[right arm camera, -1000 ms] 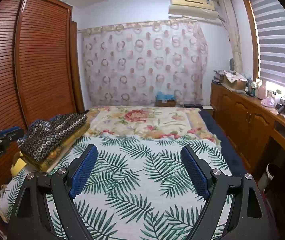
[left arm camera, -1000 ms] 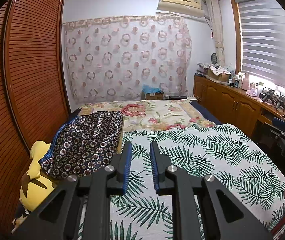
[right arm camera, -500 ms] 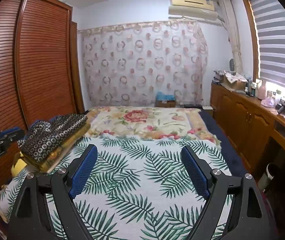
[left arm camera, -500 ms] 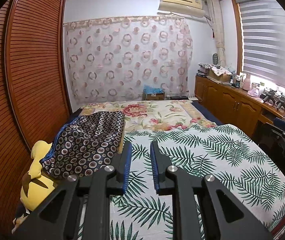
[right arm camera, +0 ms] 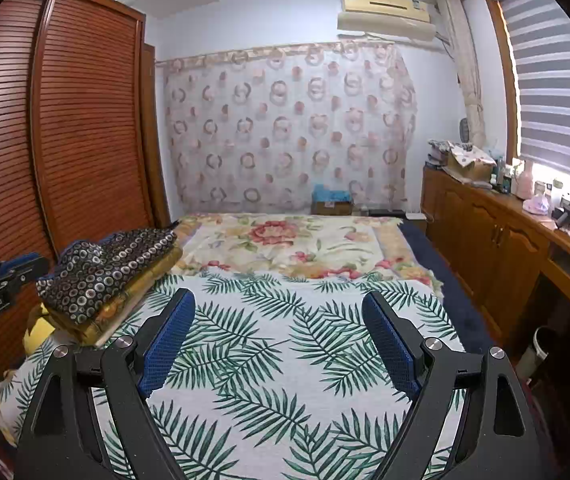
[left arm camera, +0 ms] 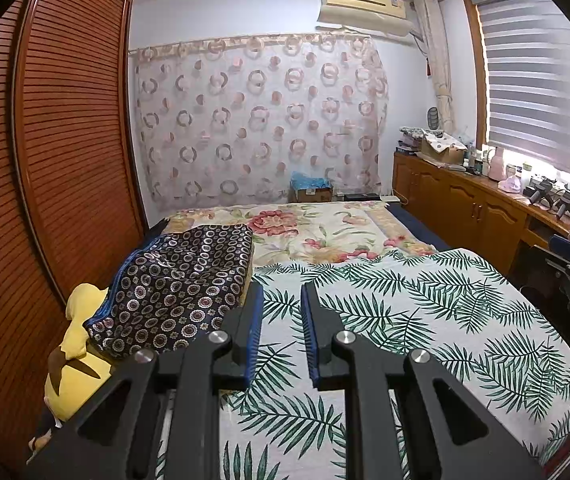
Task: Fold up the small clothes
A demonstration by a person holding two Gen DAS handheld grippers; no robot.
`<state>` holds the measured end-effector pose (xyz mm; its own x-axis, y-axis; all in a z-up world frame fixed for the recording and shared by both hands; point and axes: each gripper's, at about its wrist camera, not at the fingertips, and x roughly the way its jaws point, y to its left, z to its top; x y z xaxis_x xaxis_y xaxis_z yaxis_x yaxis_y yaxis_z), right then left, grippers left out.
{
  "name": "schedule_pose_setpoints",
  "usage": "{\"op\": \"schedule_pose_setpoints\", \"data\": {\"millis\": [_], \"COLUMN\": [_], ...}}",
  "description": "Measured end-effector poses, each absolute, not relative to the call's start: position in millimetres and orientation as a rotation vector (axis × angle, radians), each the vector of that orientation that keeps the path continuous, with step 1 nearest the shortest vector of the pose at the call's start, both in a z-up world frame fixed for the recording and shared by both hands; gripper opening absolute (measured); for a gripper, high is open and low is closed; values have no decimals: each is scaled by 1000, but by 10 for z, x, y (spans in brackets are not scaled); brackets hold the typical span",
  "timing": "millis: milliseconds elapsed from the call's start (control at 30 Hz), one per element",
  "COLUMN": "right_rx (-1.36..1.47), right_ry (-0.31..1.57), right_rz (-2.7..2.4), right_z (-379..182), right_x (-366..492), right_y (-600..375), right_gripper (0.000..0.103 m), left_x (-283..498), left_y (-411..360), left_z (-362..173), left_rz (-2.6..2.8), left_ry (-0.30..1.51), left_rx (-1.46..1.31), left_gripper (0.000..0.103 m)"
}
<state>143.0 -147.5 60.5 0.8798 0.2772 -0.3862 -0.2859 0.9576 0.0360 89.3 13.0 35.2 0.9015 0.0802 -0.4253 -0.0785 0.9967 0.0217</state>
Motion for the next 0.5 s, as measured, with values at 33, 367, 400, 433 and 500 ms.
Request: {"op": "schedule_pose_setpoints", "data": {"millis": [33, 367, 400, 433, 500], "right_rx": [-22, -22, -22, -22, -23], "right_ry": [399, 400, 400, 399, 399], "right_rz": [293, 293, 293, 294, 294], "right_z": [606, 601, 599, 601, 598], "right_x": [1431, 1432, 1433, 1432, 1434], "right_y": [-1474, -1474, -1480, -1474, -1488], "right_gripper": [88, 88, 88, 88, 88], "left_x": [892, 894, 893, 891, 891], "left_y": [130, 134, 132, 130, 129], "left_z": [352, 353, 352, 351, 352], "left_rz": [82, 83, 82, 82, 84], "left_ry": [439, 439, 440, 439, 439], "left_rx": [4, 5, 5, 4, 6], "left_gripper": [17, 17, 17, 17, 17]}}
